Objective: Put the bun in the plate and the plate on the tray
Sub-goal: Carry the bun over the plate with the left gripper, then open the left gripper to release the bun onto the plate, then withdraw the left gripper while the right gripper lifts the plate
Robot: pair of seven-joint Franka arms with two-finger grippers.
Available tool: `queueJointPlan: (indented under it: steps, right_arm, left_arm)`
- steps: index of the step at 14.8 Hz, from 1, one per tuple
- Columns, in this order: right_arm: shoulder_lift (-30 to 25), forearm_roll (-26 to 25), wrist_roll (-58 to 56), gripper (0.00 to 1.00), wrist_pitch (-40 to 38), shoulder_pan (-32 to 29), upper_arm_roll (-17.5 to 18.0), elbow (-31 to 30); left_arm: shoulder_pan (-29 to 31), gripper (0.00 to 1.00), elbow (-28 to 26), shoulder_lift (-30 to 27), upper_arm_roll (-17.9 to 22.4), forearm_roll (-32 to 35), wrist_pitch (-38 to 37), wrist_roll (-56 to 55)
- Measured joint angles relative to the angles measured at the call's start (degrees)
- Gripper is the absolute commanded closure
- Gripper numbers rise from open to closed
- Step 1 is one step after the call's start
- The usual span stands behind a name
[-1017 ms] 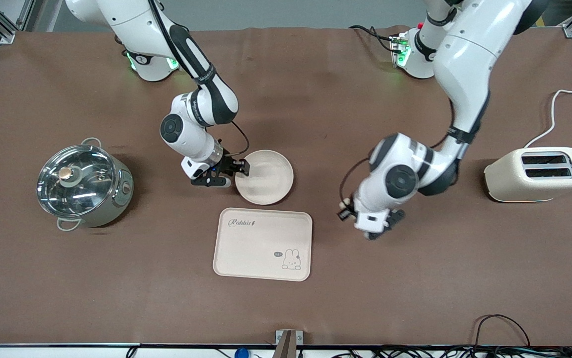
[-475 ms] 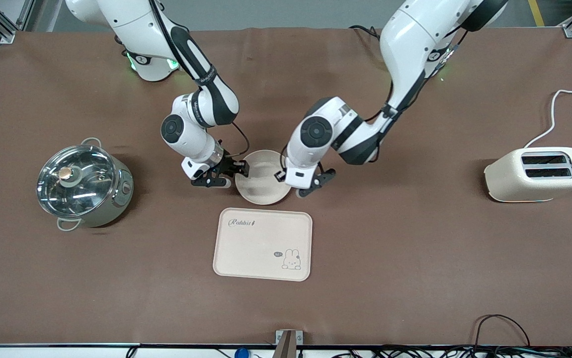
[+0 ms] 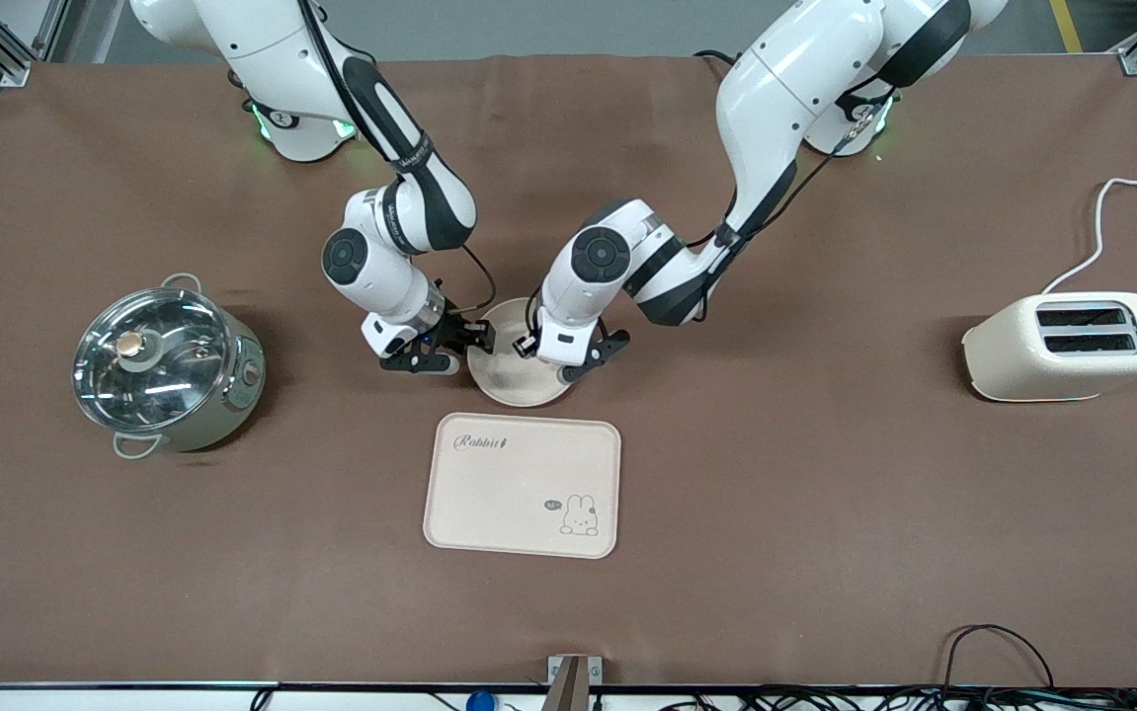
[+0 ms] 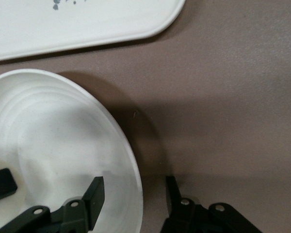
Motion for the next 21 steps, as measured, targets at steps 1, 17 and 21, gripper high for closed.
queueJointPlan:
  steps: [1, 17, 21]
  right_arm:
    - [0.10, 0.00, 0.00, 0.41, 0.05, 0.07, 0.00, 0.02]
    - [-0.22, 0.67, -0.04, 1.00, -0.08, 0.16, -0.04, 0.63]
    - [-0.22, 2.91, -0.05, 1.00, -0.68, 0.19, -0.03, 1.63]
  left_arm:
    - [0.02, 0.00, 0.15, 0.13, 0.04, 0.00, 0.24, -0.15]
    - [20.59, 0.00, 8.63, -23.80, 1.03, 0.49, -32.32, 24.02]
    - [28.90, 0.00, 8.62, -29.67, 1.13, 0.51, -39.41, 39.28]
